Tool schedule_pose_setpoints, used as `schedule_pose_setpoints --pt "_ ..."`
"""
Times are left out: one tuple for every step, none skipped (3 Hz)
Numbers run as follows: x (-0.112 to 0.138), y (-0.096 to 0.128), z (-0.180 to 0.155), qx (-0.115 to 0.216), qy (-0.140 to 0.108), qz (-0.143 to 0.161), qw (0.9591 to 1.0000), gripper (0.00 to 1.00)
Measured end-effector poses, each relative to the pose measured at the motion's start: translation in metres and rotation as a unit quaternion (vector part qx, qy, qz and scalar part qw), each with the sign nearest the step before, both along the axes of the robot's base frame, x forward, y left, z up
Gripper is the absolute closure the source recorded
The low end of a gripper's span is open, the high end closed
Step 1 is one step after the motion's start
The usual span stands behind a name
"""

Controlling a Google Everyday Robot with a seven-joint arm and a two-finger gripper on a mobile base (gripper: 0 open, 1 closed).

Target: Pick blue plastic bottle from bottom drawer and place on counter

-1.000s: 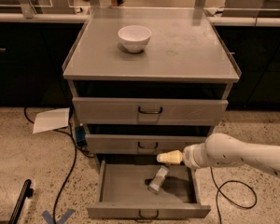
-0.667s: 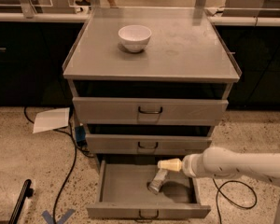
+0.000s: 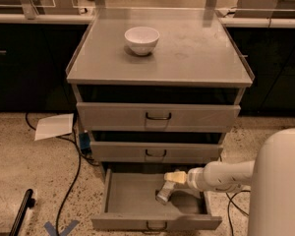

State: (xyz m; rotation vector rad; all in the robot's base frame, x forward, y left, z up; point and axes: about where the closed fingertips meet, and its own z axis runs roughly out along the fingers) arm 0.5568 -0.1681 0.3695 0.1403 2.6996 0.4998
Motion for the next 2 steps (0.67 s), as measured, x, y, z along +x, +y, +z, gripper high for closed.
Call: schedule_pose_setpoints --pt "0.001 -0.004 -0.027 0.014 0.024 -0.019 0.9994 0.0" --pt "0.009 0.007 -0.077 0.03 0.064 -0.014 0.9974 0.0"
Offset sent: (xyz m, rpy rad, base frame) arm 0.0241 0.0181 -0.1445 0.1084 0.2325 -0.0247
